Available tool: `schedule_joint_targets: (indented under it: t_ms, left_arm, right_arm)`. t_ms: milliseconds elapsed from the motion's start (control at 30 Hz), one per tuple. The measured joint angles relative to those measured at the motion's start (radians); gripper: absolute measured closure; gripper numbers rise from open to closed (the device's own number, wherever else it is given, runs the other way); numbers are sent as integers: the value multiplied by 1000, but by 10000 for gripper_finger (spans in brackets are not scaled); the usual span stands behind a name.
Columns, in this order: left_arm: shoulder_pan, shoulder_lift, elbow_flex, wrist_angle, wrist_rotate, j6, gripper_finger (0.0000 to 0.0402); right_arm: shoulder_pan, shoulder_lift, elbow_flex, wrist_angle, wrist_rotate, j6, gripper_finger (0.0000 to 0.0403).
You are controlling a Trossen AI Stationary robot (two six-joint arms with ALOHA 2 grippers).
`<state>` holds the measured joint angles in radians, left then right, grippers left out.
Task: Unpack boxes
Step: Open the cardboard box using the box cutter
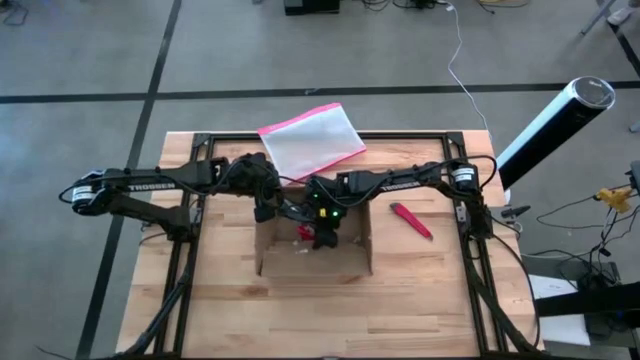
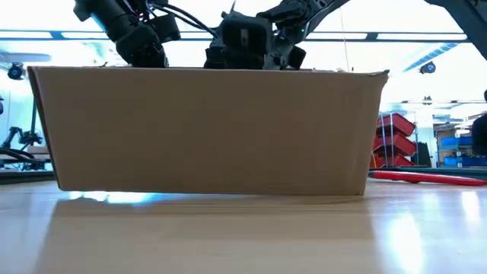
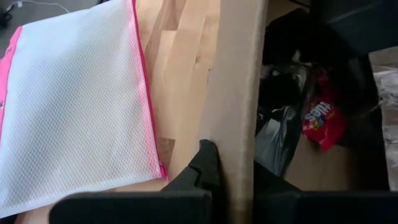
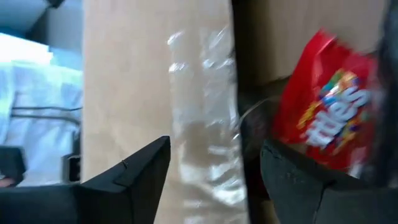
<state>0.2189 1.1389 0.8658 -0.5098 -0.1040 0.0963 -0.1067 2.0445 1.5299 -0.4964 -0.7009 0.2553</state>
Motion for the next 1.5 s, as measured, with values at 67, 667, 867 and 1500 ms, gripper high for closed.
schedule_joint_targets:
  t_ms: [67,667,867,1500]
  left_arm:
    - [1,0,0,0,-5,-1,401]
    - [9,4,0,13,-29,-9,401]
    - [12,5,0,7,-19,-22,401]
    - [24,48,-1,35,-36,-55,401]
  right_arm:
    - [5,1,0,-4,-14,5,187]
    - [30,13,-1,6,-8,-36,172]
    - [29,13,-1,9,-129,-35,197]
    - [14,2,77,5,-110,-38,228]
